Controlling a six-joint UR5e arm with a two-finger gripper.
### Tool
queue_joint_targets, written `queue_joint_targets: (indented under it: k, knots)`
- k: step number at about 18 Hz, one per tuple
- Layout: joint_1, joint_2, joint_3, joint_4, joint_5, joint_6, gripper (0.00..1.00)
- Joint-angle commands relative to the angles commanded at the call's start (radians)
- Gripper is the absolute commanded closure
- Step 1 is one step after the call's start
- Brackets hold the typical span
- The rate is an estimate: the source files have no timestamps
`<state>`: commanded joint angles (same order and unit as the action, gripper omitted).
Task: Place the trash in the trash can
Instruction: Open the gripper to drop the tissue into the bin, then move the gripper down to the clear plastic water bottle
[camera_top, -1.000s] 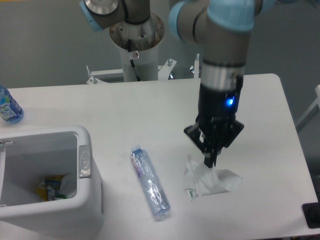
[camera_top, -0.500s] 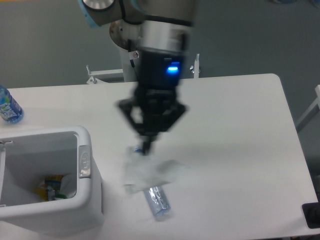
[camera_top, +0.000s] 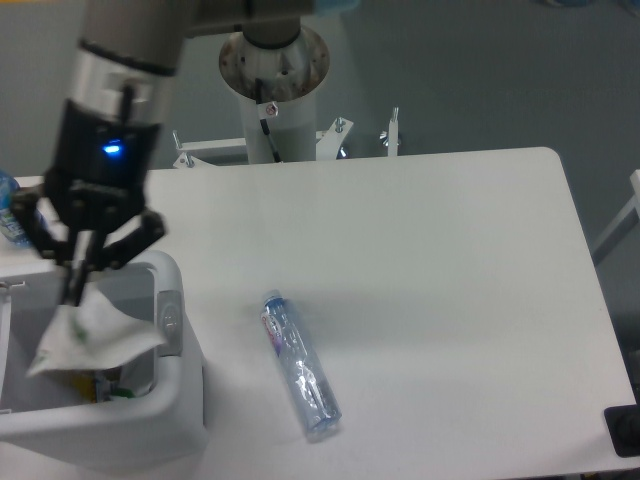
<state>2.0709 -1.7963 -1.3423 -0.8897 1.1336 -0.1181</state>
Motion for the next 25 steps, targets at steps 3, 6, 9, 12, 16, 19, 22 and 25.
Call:
queue_joint_targets:
  k: [3,6,9,12,16,19,22,25]
  knots:
    - [0.011,0.006,-0.001,0.0,-0.002,-0.011,0.0]
    - [0.076,0.006,0.003,0.003,-0.003,-0.026,0.0]
    - [0.156,-0.005,0.018,0.012,0.0,-0.063,0.0]
    - [0.242,-0.006,0.006,0.009,0.011,-0.054,0.0]
    - [0.345,-0.015,-0.049,0.011,0.014,-0.013,0.0]
    - [0.371,-0.054,-0.073,0.008,0.018,0.104,0.0]
    - [0.373,-0.083,-0.132,0.008,0.142,0.279,0.0]
    - [0.371,-0.149,-0.164,0.006,0.187,0.333,0.0]
